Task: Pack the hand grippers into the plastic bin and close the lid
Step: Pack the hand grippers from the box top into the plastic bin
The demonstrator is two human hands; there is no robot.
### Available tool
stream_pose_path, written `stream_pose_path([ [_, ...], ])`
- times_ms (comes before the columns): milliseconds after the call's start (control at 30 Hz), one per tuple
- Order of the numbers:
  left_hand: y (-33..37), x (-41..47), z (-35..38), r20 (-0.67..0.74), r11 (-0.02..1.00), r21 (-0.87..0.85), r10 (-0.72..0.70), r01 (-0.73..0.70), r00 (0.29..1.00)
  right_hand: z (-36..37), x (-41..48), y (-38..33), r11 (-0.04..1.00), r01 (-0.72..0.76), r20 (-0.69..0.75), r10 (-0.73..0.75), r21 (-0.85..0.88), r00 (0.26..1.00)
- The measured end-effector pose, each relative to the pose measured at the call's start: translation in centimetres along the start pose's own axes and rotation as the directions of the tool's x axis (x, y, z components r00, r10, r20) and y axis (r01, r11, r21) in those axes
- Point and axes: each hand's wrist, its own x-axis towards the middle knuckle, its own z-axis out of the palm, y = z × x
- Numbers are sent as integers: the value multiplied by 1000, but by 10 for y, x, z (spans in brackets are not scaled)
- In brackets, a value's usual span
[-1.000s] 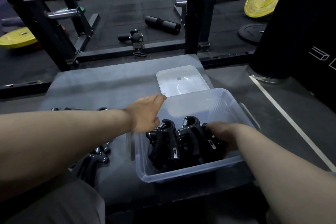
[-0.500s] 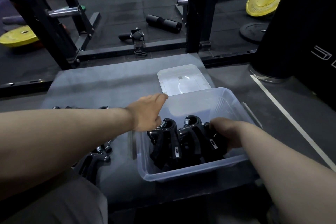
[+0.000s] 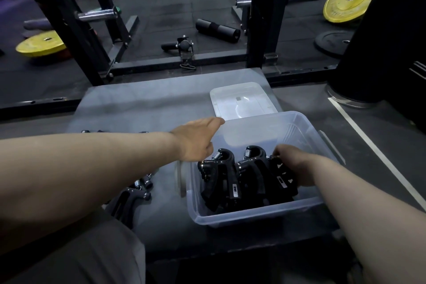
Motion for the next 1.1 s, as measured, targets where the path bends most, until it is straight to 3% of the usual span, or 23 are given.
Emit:
stream_pose_path([
  [200,-5,-7,-2,35,999,-32,-15,16,999,-2,5,2,998,-7,-18,8,60,1000],
  [400,-21,-24,-12,40,995,-64,-68,70,997,7,0,-1,999,-7,-25,5,-45,1000],
  [533,-44,-34,-18,46,987,-53,-147,150,988,8,0,-2,997,21,-178,-33,-73,983],
  [633,-56,-46,-27,42,974,-37,-220,221,975,14,-3,-13,988,121,-300,-145,-98,943],
  [833,-88,-88,-24,47,938,-5,-345,346,937,77,-15,-65,936,98,-482,-262,-338,836],
  [933,-104,-109,-16,98,926,32,-377,375,921,129,-24,-69,881,176,-408,-370,-440,835],
  [1100,-117,-129,-5,152,912,43,-410,408,899,190,-32,-56,621,415,-117,-635,-665,764],
])
